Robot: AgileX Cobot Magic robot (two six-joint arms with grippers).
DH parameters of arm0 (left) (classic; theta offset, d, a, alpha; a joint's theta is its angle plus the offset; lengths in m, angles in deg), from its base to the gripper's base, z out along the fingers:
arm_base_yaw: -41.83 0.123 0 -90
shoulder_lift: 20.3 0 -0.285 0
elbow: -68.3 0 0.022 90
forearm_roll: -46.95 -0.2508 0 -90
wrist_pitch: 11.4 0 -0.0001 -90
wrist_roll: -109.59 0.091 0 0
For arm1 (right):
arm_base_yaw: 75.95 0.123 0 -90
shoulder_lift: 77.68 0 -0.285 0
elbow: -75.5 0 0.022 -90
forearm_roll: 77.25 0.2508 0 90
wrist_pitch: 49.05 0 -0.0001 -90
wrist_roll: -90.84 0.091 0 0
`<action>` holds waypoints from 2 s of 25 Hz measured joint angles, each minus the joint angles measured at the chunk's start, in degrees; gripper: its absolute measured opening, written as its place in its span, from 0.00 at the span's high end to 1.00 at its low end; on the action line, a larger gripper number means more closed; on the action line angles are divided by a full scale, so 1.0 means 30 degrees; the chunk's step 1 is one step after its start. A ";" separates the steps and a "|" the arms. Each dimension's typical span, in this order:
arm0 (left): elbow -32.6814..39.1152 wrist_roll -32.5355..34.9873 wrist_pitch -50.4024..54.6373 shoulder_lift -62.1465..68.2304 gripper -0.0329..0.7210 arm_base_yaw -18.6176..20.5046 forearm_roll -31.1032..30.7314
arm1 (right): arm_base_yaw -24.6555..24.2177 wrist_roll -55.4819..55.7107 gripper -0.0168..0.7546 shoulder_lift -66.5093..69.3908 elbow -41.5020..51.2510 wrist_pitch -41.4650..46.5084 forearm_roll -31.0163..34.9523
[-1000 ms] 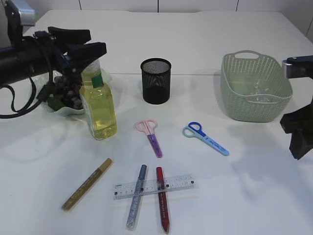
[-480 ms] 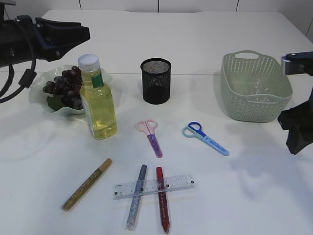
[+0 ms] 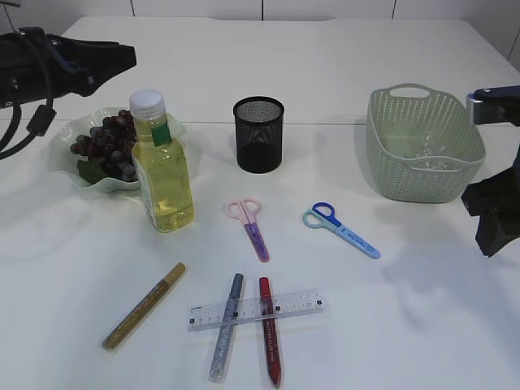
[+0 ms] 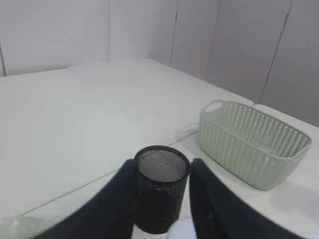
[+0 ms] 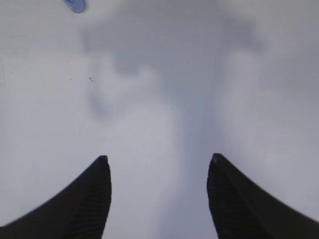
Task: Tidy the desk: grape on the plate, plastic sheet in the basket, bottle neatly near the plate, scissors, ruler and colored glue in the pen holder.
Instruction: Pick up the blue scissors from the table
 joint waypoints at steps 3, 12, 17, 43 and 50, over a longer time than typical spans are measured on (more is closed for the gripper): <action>0.0000 0.0000 0.0214 0.0000 0.39 0.0491 0.0752 | 0.0000 -0.0077 0.36 0.0000 0.0000 0.0000 0.0000; 0.0000 -0.0430 -0.1993 0.0000 0.21 0.1926 0.2824 | 0.0000 -0.0931 0.36 0.0000 0.0000 0.0039 0.0000; -0.0278 -0.0513 0.2160 0.0000 0.23 0.1885 0.3240 | 0.0000 -0.0976 0.36 0.0000 0.0000 0.0039 0.0000; -0.1009 -0.0880 2.1553 -0.1587 0.26 -0.1306 0.5271 | 0.0000 -0.1053 0.36 0.0000 0.0000 -0.0002 0.0000; -0.1009 0.6614 2.6193 -0.2410 0.26 -0.2330 1.1543 | 0.0000 -0.1053 0.36 0.0000 0.0000 -0.0002 0.0000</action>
